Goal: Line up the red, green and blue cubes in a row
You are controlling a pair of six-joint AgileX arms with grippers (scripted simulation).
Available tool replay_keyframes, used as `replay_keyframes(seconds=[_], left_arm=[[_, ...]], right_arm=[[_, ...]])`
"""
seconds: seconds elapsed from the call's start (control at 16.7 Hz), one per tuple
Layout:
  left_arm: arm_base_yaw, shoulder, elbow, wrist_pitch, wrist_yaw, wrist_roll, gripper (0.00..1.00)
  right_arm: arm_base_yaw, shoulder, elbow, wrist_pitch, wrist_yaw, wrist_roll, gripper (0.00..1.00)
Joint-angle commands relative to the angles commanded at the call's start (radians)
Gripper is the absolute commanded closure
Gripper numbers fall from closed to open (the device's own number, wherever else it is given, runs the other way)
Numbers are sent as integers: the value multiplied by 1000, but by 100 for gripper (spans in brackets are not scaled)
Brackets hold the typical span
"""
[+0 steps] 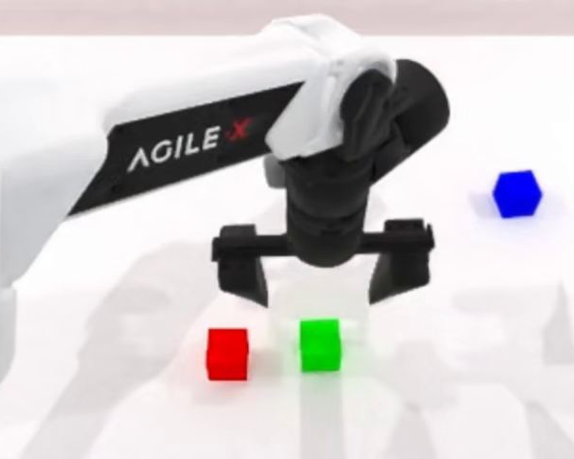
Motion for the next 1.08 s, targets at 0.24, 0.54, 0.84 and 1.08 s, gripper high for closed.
replay_keyframes(seconds=[0.24, 0.54, 0.84, 1.08], left_arm=[[-5, 4, -2, 3, 0, 0, 0], [68, -140, -131, 85, -7, 17, 0], [241, -520, -441, 282, -14, 85, 0], [415, -938, -780, 499, -17, 206, 0]], right_arm=[[0, 0, 0, 0, 0, 0, 0], [17, 154, 153, -107, -4, 4, 0], [43, 571, 549, -350, -2, 13, 0], [69, 1046, 954, -599, 2, 18, 0]])
